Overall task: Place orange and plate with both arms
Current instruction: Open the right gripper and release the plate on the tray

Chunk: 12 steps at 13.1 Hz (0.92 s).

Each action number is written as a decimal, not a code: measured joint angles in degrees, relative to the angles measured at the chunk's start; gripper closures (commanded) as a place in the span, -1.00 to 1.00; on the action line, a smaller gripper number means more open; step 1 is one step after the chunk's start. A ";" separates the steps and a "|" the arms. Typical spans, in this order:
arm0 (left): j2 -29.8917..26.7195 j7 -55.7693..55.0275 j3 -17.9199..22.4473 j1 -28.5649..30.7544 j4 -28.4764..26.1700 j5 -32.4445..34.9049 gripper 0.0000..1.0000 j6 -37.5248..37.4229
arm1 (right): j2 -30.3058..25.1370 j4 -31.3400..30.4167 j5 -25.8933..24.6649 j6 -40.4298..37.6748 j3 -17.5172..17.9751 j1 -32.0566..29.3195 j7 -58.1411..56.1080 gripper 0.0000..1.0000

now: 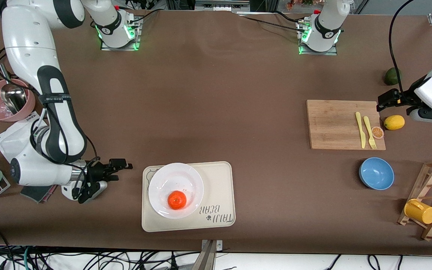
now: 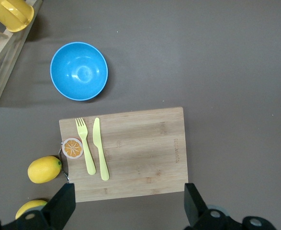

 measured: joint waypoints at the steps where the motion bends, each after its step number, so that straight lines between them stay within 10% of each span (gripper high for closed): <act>1: 0.00 0.00 0.00 0.00 0.00 0.00 -1.00 0.00 | -0.86 -0.09 -3.18 -1.37 0.00 0.08 2.38 -1.00; 12: 0.00 0.00 0.00 0.00 0.02 0.00 -1.00 -0.84 | -13.13 -6.96 -17.42 -10.12 -6.44 11.54 28.51 -1.00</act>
